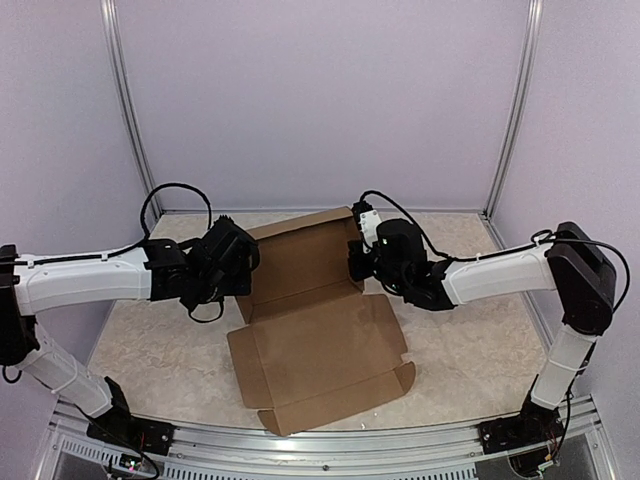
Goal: Fold the paper box
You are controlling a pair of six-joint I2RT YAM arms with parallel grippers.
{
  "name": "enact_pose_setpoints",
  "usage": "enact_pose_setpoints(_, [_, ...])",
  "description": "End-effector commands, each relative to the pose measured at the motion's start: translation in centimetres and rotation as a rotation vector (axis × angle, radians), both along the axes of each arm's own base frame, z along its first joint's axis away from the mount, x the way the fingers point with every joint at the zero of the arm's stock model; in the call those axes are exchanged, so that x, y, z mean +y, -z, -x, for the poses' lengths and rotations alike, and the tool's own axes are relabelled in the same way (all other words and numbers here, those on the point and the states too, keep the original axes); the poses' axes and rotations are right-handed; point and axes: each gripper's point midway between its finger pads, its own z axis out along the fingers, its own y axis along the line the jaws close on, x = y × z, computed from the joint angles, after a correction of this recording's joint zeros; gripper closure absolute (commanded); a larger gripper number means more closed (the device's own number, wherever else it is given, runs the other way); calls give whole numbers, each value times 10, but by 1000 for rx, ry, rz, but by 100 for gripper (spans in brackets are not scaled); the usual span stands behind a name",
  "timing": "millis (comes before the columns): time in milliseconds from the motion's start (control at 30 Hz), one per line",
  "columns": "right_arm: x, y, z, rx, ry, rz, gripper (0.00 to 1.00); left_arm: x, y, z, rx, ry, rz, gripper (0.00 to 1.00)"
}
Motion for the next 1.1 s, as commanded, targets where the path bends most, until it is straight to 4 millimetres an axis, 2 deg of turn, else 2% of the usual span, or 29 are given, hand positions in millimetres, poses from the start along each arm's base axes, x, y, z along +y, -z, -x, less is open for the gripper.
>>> enact_pose_setpoints(0, [34,-15,14,4,-85,-89,100,-41,-7,7,28,119,87,89])
enact_pose_setpoints(267, [37,-13,17,17,-72,-94,100,-45,-5,5,30,122,92,69])
enact_pose_setpoints(500, [34,-10,15,28,-35,-86,100,-48,3,3,44,120,76,66])
enact_pose_setpoints(700, [28,-8,16,49,-3,-100,100,-42,13,0,55,106,50,79])
enact_pose_setpoints(867, [23,-1,21,81,25,-127,100,-42,20,-3,69,113,64,100])
enact_pose_setpoints(1067, [23,5,27,115,40,-152,100,-46,18,-6,66,131,71,100])
